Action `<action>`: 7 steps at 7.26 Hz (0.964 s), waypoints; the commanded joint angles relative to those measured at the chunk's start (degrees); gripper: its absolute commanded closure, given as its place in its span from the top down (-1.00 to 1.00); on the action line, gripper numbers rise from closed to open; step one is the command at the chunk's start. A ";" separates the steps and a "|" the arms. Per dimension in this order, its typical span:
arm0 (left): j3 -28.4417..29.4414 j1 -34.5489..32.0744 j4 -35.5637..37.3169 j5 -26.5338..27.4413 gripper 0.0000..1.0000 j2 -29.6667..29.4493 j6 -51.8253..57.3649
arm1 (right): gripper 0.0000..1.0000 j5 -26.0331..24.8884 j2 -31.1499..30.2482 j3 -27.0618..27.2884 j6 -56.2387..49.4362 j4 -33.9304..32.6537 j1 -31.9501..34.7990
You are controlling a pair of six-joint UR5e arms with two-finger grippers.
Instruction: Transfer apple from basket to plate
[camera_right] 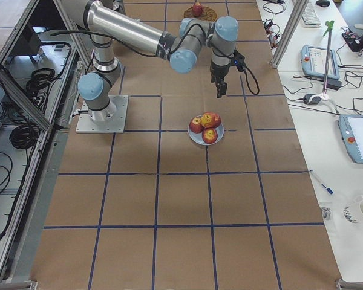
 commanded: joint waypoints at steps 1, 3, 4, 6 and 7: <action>0.00 0.09 0.00 0.00 0.98 0.00 0.00 | 1.00 -0.13 -4.23 -1.91 12.49 9.15 7.83; 0.09 0.09 0.00 -0.09 0.98 0.00 0.00 | 1.00 0.04 -6.34 -1.73 18.49 14.25 12.68; 0.00 0.09 0.00 -0.09 0.98 0.00 0.00 | 1.00 -0.13 -8.18 -1.12 20.69 14.71 14.36; 0.00 0.09 0.00 -0.09 0.98 0.00 0.00 | 0.99 -0.22 -9.25 1.76 21.43 14.63 14.81; 0.00 0.09 0.00 -0.09 0.98 0.00 0.00 | 0.99 -0.31 -10.47 3.35 21.51 13.41 14.81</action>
